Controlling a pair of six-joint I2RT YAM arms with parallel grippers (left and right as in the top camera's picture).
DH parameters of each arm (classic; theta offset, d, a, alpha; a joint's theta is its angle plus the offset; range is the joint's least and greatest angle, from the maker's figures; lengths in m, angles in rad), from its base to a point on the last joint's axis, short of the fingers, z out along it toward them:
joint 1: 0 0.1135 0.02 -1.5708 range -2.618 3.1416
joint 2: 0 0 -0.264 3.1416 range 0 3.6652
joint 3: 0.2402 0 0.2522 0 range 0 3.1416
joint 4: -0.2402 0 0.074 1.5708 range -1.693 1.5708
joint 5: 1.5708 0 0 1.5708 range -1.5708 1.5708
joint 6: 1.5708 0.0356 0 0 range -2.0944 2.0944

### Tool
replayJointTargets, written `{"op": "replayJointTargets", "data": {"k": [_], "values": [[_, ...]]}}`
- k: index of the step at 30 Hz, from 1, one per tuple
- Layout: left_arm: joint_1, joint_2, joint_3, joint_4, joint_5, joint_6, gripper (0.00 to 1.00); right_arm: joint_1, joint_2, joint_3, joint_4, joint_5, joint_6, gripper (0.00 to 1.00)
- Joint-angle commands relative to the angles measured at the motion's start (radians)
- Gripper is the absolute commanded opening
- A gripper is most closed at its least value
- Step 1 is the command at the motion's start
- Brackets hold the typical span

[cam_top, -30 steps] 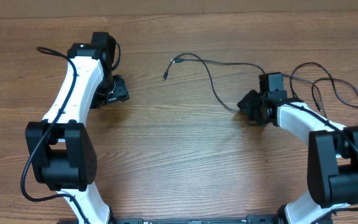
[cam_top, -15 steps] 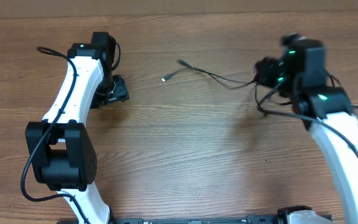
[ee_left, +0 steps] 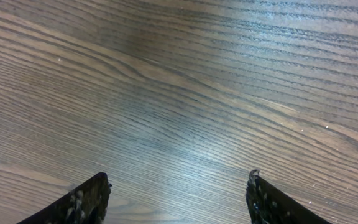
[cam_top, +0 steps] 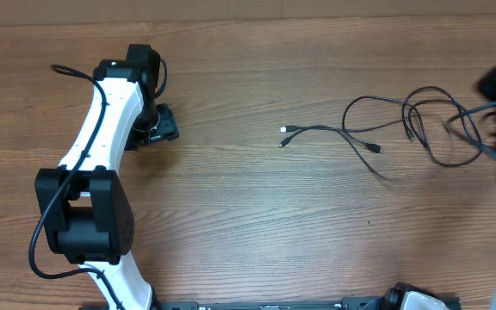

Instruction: Untangle cables

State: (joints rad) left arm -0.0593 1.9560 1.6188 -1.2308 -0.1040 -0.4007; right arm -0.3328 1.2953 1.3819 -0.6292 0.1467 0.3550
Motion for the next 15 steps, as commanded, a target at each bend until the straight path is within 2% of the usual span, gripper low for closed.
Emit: {"op": "replayJointTargets", "data": {"k": [1, 6, 7, 10, 15], "values": [[-0.007, -0.021, 0.011, 0.002, 0.008, 0.024, 0.7, -0.111, -0.008, 0.143, 0.002, -0.11, -0.029, 0.04], [-0.008, -0.021, 0.011, 0.009, 0.008, 0.023, 0.7, -0.167, -0.008, 0.209, -0.05, -0.211, -0.028, 0.04], [-0.008, -0.021, 0.011, 0.009, 0.008, 0.023, 0.7, -0.167, -0.006, 0.209, -0.085, -0.218, -0.027, 0.08], [-0.007, -0.021, 0.011, 0.009, 0.008, 0.023, 0.7, -0.156, 0.025, 0.208, -0.235, -0.268, -0.027, 0.39], [-0.007, -0.021, 0.011, 0.008, 0.008, 0.023, 0.7, -0.137, 0.133, 0.196, -0.454, -0.275, -0.043, 0.62]]}}
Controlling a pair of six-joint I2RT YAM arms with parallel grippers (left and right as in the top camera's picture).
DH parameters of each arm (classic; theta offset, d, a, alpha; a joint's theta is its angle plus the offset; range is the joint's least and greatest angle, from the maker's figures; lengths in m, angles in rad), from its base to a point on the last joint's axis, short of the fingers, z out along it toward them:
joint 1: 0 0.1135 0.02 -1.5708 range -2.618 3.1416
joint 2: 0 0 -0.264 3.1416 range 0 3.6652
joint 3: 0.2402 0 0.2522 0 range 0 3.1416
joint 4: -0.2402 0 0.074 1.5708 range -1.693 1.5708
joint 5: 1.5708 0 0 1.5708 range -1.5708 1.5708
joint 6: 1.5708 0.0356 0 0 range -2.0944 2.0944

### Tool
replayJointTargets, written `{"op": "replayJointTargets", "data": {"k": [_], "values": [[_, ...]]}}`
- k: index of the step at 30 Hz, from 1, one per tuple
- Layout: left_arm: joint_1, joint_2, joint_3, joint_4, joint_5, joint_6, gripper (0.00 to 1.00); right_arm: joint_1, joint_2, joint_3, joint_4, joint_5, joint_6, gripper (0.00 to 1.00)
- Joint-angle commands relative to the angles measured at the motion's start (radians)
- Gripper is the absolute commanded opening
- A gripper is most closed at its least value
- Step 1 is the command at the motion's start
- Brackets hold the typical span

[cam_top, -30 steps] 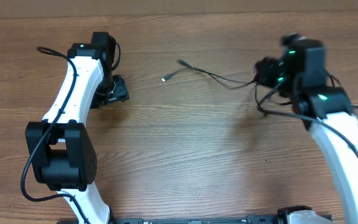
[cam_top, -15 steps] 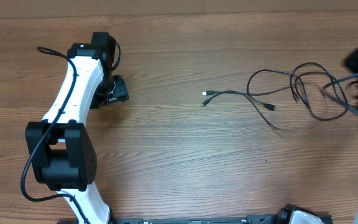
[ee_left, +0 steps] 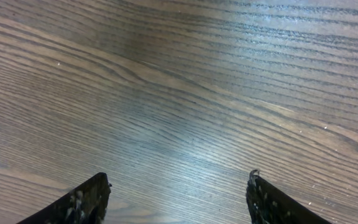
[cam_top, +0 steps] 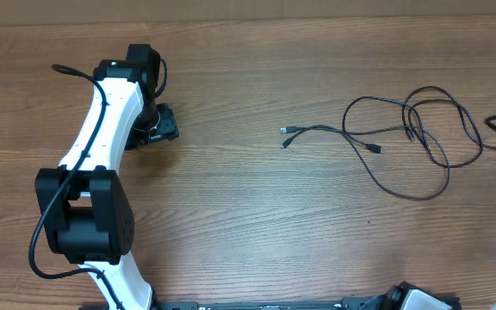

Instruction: Untangle cables

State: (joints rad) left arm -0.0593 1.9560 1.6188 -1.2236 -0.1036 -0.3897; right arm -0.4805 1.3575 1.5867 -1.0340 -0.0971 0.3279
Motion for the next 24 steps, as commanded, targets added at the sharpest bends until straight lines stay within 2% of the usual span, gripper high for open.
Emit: {"op": "replayJointTargets", "data": {"k": [1, 8, 15, 19, 24], "values": [[-0.007, -0.021, 0.011, 0.001, 0.008, 0.013, 0.7, 0.011, 0.099, -0.016, -0.079, -0.024, -0.015, 0.66], [-0.007, -0.021, 0.011, 0.001, 0.007, 0.013, 0.7, -0.004, 0.335, -0.023, -0.248, -0.018, -0.033, 0.86], [-0.007, -0.021, 0.011, 0.002, 0.001, 0.013, 0.71, -0.006, 0.497, -0.032, -0.312, -0.054, -0.156, 0.89], [-0.007, -0.021, 0.011, 0.01, -0.004, 0.013, 0.71, -0.029, 0.501, -0.085, -0.294, -0.053, -0.154, 0.89], [-0.007, -0.021, 0.011, 0.031, -0.003, 0.012, 0.71, -0.089, 0.501, -0.203, -0.194, -0.05, -0.127, 0.89]]}}
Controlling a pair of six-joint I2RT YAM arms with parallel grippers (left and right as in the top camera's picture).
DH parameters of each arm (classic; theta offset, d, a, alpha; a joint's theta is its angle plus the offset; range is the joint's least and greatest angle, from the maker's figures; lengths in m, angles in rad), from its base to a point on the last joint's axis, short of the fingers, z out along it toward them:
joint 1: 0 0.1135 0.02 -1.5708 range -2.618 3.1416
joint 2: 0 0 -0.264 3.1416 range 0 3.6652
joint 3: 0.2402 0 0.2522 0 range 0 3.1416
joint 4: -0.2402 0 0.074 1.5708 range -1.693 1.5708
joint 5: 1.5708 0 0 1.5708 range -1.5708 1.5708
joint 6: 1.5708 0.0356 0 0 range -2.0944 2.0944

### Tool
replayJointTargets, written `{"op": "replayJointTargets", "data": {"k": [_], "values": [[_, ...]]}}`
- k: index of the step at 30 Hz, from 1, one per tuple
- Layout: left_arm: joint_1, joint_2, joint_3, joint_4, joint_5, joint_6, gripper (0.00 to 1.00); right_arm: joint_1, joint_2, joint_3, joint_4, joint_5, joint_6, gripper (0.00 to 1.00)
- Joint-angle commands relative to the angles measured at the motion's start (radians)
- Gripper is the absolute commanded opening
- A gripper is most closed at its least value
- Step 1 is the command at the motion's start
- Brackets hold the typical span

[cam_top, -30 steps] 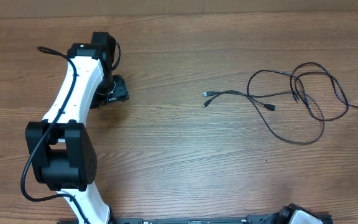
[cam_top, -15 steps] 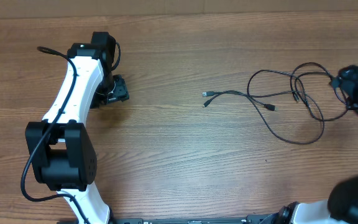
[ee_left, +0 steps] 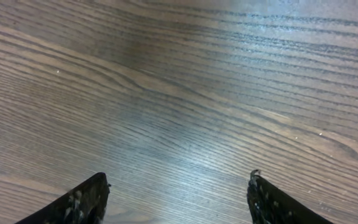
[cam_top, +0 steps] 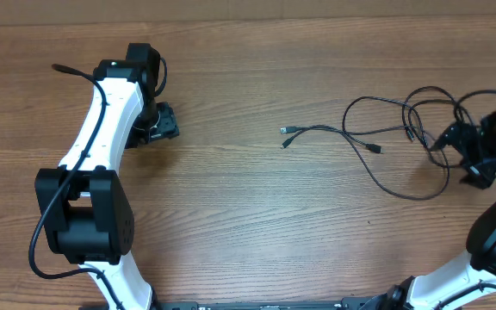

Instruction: Untangle cables

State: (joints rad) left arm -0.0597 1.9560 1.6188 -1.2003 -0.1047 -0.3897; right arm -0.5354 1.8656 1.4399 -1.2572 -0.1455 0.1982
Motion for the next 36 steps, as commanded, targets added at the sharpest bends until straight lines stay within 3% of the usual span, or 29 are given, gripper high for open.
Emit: {"op": "replayJointTargets", "data": {"k": [1, 9, 16, 25, 28, 34, 36], "values": [[-0.007, -0.021, 0.011, 0.009, -0.002, 0.012, 0.71, -0.043, -0.007, -0.082, 0.056, -0.002, 0.002, 0.9], [-0.007, -0.021, 0.011, 0.012, -0.002, 0.013, 0.72, -0.042, -0.007, -0.217, 0.291, -0.002, -0.021, 0.91], [-0.007, -0.021, 0.011, 0.011, 0.003, 0.012, 0.72, -0.041, -0.007, -0.257, 0.399, 0.013, -0.021, 0.9], [-0.007, -0.021, 0.011, 0.011, 0.006, 0.012, 0.71, -0.038, -0.007, -0.348, 0.446, 0.012, -0.019, 0.76], [-0.007, -0.021, 0.011, 0.011, 0.006, 0.012, 0.72, -0.037, -0.007, -0.37, 0.461, -0.02, -0.005, 0.62], [-0.007, -0.021, 0.011, 0.008, 0.006, 0.013, 0.72, -0.035, -0.008, -0.354, 0.439, -0.146, -0.006, 0.12], [-0.007, -0.021, 0.011, 0.008, 0.006, 0.013, 0.72, -0.035, -0.009, -0.334, 0.416, -0.148, -0.006, 0.05]]}}
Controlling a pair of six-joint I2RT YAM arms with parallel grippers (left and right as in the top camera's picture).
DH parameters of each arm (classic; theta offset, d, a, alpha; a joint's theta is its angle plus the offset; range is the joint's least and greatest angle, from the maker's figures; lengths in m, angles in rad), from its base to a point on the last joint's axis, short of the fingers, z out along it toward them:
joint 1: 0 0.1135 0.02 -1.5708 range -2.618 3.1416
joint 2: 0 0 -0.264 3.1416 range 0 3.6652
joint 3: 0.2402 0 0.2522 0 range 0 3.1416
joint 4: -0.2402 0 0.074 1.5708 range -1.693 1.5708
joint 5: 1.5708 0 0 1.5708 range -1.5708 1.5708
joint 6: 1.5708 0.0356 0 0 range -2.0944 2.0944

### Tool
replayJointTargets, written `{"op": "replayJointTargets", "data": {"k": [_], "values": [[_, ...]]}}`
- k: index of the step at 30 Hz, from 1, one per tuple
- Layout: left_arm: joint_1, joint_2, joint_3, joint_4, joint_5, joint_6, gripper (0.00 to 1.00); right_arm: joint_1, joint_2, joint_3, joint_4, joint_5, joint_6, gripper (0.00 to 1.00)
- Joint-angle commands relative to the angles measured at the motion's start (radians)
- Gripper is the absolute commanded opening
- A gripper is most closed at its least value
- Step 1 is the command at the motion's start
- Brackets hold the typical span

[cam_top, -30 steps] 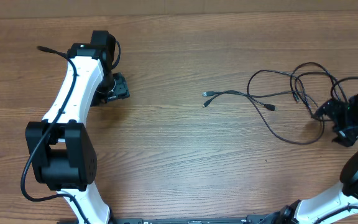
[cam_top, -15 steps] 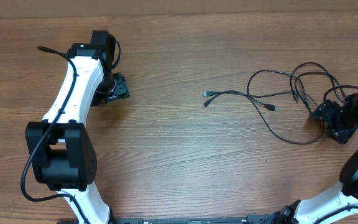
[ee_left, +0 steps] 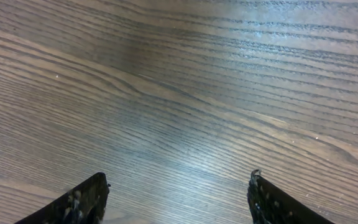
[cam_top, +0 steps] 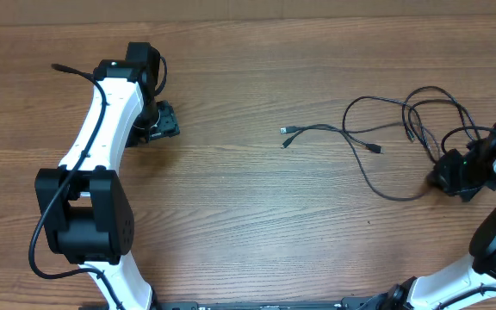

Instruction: Untangle cables

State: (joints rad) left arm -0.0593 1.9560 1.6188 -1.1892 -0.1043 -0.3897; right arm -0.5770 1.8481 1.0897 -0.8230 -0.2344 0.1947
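Observation:
Thin black cables (cam_top: 377, 129) lie looped over one another on the right half of the wooden table. Two plug ends (cam_top: 285, 131) point left, clear of the loops. My right gripper (cam_top: 449, 176) sits low at the tangle's lower right, where the bottom loop runs into it. The overhead view does not show how its jaws stand. My left gripper (cam_top: 164, 124) rests far left, away from the cables. In the left wrist view it (ee_left: 179, 186) is open, with only bare wood between its fingers (ee_left: 79, 202).
The brown wooden table (cam_top: 257, 224) fills the view. My left arm (cam_top: 102, 129) stretches up the left side from its base. The right arm's white link comes in along the right edge.
My right gripper has moved down and slightly left, from beside the right-hand loops to the bottom right loop. That loop now looks shorter and ends at the gripper. The left arm has not moved.
At first my right arm was blurred at the table's right edge, over the cables' right end. Then it stood back at the edge with the cables lying loose. Then the gripper stood at the tangle's right side, and now it is at the lower loop. The left stayed open throughout.

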Motion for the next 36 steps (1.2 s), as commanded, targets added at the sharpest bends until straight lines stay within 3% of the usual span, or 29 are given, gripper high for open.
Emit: {"op": "replayJointTargets", "data": {"k": [1, 15, 22, 31, 36], "values": [[-0.007, -0.021, 0.011, -0.003, 0.005, 0.013, 0.72, 0.006, 0.008, 0.031, -0.034, -0.06, -0.003, 0.04], [-0.007, -0.021, 0.011, 0.011, 0.005, 0.012, 0.71, 0.006, -0.106, 0.516, -0.29, -0.285, -0.048, 0.04], [-0.007, -0.021, 0.011, 0.012, 0.005, 0.012, 0.72, 0.006, -0.171, 0.65, -0.246, -0.655, -0.1, 0.04], [-0.007, -0.021, 0.011, 0.01, 0.005, 0.013, 0.72, -0.003, -0.192, 0.658, -0.022, -1.061, -0.112, 0.04], [-0.007, -0.021, 0.011, -0.006, 0.005, 0.013, 0.72, -0.01, -0.192, 0.684, 0.322, -1.185, 0.151, 0.04]]}}
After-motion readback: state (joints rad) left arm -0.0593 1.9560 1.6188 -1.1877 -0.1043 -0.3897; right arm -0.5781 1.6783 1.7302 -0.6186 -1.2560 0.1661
